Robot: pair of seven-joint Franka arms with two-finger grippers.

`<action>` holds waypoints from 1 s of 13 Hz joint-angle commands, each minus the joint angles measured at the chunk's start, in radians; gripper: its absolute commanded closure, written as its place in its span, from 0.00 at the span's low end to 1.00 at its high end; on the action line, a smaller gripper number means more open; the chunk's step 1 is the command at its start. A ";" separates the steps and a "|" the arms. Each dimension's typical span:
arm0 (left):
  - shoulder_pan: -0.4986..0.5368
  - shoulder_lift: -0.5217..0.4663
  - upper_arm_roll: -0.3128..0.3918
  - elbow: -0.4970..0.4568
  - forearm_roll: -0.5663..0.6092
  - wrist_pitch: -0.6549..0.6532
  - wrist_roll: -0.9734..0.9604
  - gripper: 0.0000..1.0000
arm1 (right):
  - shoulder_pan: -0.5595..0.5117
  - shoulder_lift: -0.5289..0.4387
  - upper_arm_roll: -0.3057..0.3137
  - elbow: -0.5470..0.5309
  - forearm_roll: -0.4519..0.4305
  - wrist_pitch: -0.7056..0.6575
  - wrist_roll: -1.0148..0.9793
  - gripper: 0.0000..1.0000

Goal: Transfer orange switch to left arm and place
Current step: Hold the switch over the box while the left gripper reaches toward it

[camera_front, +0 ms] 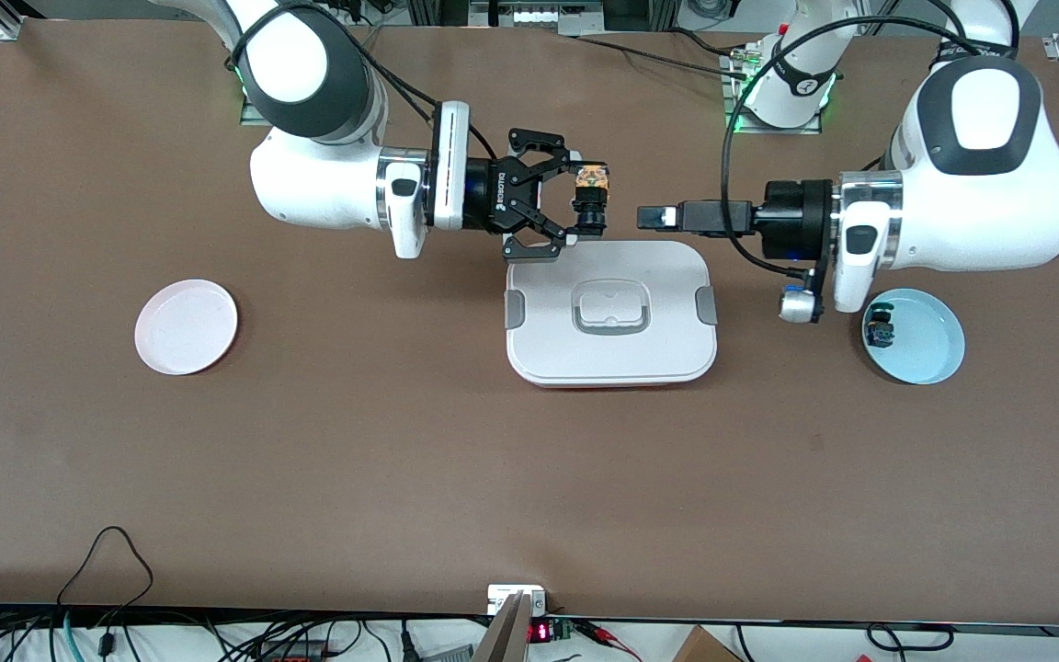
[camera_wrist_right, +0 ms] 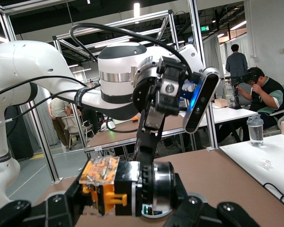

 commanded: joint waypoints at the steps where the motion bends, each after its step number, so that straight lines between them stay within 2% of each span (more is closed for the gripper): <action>1: -0.025 -0.016 -0.007 -0.023 0.009 0.035 0.028 0.00 | 0.013 0.011 0.005 0.022 0.022 0.018 -0.023 0.99; 6: -0.048 -0.020 -0.007 -0.022 0.008 0.037 -0.005 0.03 | 0.013 0.008 0.005 0.021 0.016 0.016 -0.025 0.99; 9: -0.056 -0.022 -0.007 -0.023 0.008 0.037 -0.005 0.18 | 0.013 0.008 0.005 0.021 0.016 0.018 -0.023 0.99; 12: -0.067 -0.023 -0.007 -0.023 0.009 0.038 -0.005 0.21 | 0.014 0.007 0.005 0.019 0.015 0.018 -0.025 0.99; 13: -0.067 -0.023 -0.007 -0.023 0.009 0.038 -0.005 0.33 | 0.014 0.007 0.005 0.021 0.014 0.018 -0.025 0.99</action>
